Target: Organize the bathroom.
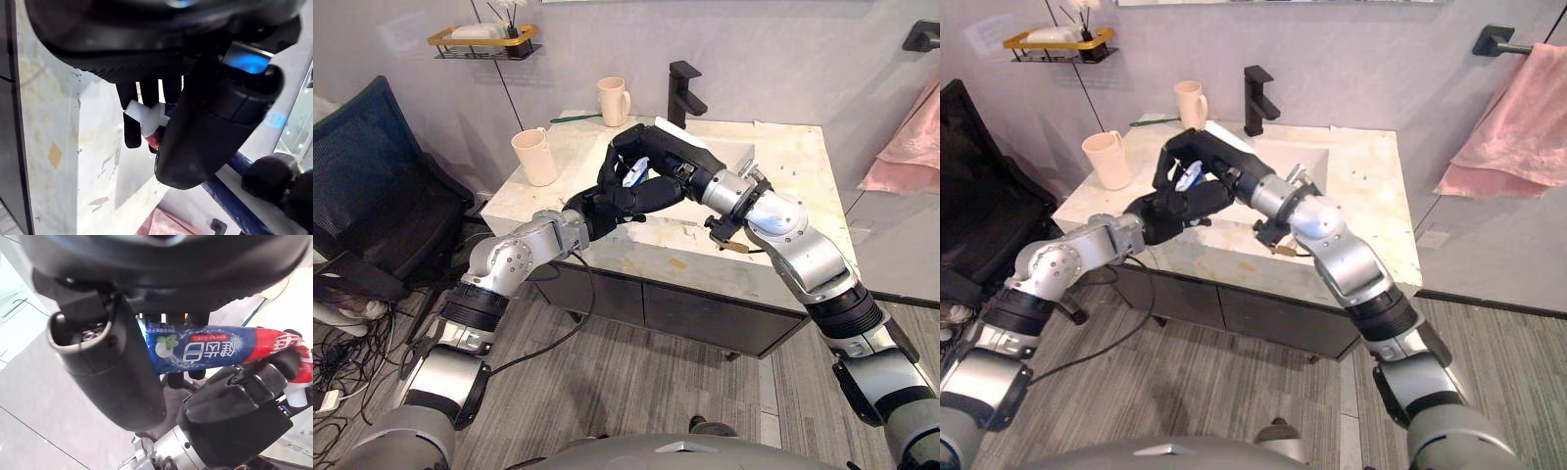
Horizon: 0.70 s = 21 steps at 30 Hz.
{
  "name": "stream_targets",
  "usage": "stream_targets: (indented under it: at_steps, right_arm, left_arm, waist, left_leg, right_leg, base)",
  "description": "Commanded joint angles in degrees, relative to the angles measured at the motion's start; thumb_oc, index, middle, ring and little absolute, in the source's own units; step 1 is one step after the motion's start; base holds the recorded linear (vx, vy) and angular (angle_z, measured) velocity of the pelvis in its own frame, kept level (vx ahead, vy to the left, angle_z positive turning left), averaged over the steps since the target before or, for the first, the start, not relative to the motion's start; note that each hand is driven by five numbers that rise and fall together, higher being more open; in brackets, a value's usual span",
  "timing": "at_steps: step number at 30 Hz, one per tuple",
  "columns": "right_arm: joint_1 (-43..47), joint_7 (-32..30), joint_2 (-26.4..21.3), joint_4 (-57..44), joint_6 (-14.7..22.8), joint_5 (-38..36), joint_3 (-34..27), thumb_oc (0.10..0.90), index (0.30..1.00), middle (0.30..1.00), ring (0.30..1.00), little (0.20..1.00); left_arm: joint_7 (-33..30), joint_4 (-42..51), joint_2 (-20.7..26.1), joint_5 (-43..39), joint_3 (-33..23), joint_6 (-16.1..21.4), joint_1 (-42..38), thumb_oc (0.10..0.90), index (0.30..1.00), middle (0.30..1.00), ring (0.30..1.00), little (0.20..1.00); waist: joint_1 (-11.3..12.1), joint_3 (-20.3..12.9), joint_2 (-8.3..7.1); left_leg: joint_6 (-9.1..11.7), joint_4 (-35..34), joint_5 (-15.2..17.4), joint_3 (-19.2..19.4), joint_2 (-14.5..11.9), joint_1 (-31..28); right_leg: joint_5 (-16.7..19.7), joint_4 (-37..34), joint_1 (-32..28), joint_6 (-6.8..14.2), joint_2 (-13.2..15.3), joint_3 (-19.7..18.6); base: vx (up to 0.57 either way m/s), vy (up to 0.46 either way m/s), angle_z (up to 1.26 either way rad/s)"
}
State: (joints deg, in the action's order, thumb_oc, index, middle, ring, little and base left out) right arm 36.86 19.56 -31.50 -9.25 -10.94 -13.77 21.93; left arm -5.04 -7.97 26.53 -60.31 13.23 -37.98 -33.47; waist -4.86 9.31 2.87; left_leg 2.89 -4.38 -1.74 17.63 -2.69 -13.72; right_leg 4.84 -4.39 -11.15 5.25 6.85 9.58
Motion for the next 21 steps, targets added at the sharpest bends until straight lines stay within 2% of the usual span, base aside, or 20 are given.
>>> stream_targets:
  at_steps: [1, 2, 7, 8, 9, 10, 21]
  right_arm:
    - [6.8, 0.2, 3.1, -3.6, 4.3, -3.1, -2.3, 0.4, 0.3, 0.3, 0.3, 0.3]
    - [6.6, 0.4, 3.3, -3.4, 4.6, -2.6, -2.3, 0.4, 0.3, 0.3, 0.3, 0.3]
    - [6.5, 0.3, 3.0, -3.2, 4.3, -2.5, -2.3, 0.4, 0.3, 0.3, 0.3, 0.3]
    - [6.5, 0.6, 3.0, -3.1, 3.9, -2.3, -2.3, 0.507, 0.46, 0.46, 0.46, 0.46]
    - [6.4, 0.9, 2.9, -3.1, 3.7, -2.2, -2.3, 0.665, 0.698, 0.698, 0.698, 0.698]
    - [6.3, 1.4, 2.8, -3.0, 3.5, -2.1, -2.4, 0.8, 0.9, 0.9, 0.9, 0.9]
    - [6.2, 2.6, 2.3, -2.6, 3.0, -0.9, -1.7, 0.8, 0.9, 0.9, 0.9, 0.9]
  left_arm:
    - [-1.5, -0.9, 1.2, 0.6, -6.2, 6.8, -4.5, 0.541, 0.512, 0.512, 0.512, 0.512]
    - [-1.3, -0.9, 1.0, 0.1, -6.2, 6.9, -4.4, 0.4, 0.3, 0.3, 0.3, 0.3]
    - [-1.2, -0.8, 0.9, 0.3, -6.2, 7.0, -4.4, 0.4, 0.3, 0.3, 0.3, 0.3]
    - [-1.2, -0.8, 0.9, 0.2, -6.2, 7.2, -4.4, 0.4, 0.3, 0.3, 0.3, 0.3]
    - [-1.1, -0.7, 1.0, 0.3, -6.3, 7.1, -4.3, 0.4, 0.3, 0.3, 0.3, 0.3]
    - [-1.0, -0.5, 1.0, 0.2, -6.5, 7.0, -4.2, 0.4, 0.3, 0.3, 0.3, 0.3]
    - [-1.0, -0.4, 1.2, 0.3, -6.6, 7.4, -4.2, 0.4, 0.3, 0.3, 0.3, 0.3]
  waist:
    - [1.0, -7.0, 0.99]
    - [1.0, -7.0, 1.03]
    - [0.9, -7.1, 0.94]
    - [0.9, -7.1, 0.92]
    - [0.9, -7.1, 0.93]
    - [0.9, -7.1, 0.93]
    - [0.9, -6.8, 0.94]
  left_leg:
    - [0.7, 4.7, 3.0, -3.0, -3.1, 0.8]
    - [0.8, 4.6, 3.0, -3.0, -3.1, 0.8]
    - [0.8, 4.5, 2.9, -2.8, -3.1, 0.8]
    - [0.8, 4.5, 2.9, -2.7, -3.2, 0.7]
    - [0.8, 4.5, 2.9, -2.7, -3.2, 0.7]
    - [0.8, 4.4, 2.9, -2.6, -3.2, 0.7]
    - [0.9, 4.6, 2.8, -2.4, -3.4, 0.9]
  right_leg:
    - [-5.9, 6.9, 4.0, 2.6, 0.8, -1.6]
    - [-5.9, 6.8, 4.0, 2.6, 0.8, -1.6]
    - [-5.8, 6.7, 3.9, 2.7, 0.8, -1.5]
    - [-5.8, 6.7, 3.9, 2.6, 0.8, -1.4]
    - [-5.8, 6.7, 3.9, 2.6, 0.8, -1.4]
    - [-5.7, 6.6, 4.0, 2.6, 0.8, -1.3]
    - [-5.6, 6.6, 4.1, 2.6, 1.0, -1.0]
  base:
    - [0.0, 0.0, 0.0]
    - [0.0, 0.0, 0.0]
    - [0.0, 0.0, 0.0]
    - [0.0, 0.0, 0.0]
    - [0.0, 0.0, 0.0]
    - [0.0, 0.0, 0.0]
    - [0.0, 0.0, 0.0]
